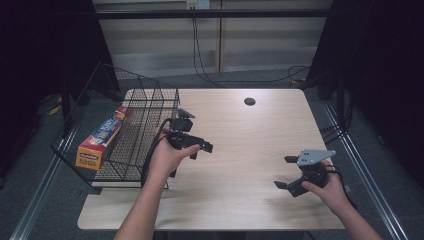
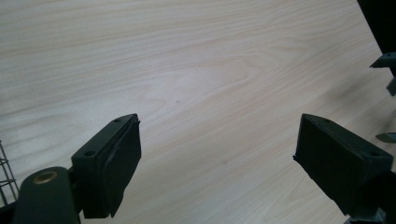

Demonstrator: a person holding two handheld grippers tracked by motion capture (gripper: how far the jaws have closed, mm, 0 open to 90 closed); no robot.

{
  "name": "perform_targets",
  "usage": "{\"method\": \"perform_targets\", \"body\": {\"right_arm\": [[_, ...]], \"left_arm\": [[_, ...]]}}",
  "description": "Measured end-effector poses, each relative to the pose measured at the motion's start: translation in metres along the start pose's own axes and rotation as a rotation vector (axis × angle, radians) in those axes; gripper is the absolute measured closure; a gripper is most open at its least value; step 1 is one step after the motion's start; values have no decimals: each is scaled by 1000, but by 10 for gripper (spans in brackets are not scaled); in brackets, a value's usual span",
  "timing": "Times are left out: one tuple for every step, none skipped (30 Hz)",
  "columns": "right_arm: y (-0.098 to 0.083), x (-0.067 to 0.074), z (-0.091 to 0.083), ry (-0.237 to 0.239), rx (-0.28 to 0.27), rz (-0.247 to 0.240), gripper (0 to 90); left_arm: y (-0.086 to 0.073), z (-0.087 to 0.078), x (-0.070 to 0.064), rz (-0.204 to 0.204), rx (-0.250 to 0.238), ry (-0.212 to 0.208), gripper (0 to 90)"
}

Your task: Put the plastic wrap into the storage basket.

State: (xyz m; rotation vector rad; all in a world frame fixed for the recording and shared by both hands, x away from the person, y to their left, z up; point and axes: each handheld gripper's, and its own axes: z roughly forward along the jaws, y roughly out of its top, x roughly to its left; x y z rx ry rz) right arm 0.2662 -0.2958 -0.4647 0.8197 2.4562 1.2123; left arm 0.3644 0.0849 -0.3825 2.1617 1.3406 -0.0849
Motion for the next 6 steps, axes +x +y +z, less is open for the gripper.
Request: {"method": "perform_targets", "body": {"right_arm": [[0, 0, 0, -1, 0, 1, 28], [0, 0, 1, 1, 1, 2, 28], [0, 0, 1, 3, 2, -3, 28], [0, 0, 1, 4, 3, 0, 28], [0, 0, 1, 3, 4, 0, 28], [0, 0, 1, 2, 5, -1, 28]], "left_arm": [[-1, 2, 0, 5, 1, 7, 141], [-1, 3, -1, 8, 5, 2, 139], [-2, 4, -2, 2, 4, -12, 137], [-2, 4, -2, 9, 3, -7, 134], [-3, 5, -4, 11, 0, -6, 134], [-4, 6, -4, 27, 4, -8, 133]]}}
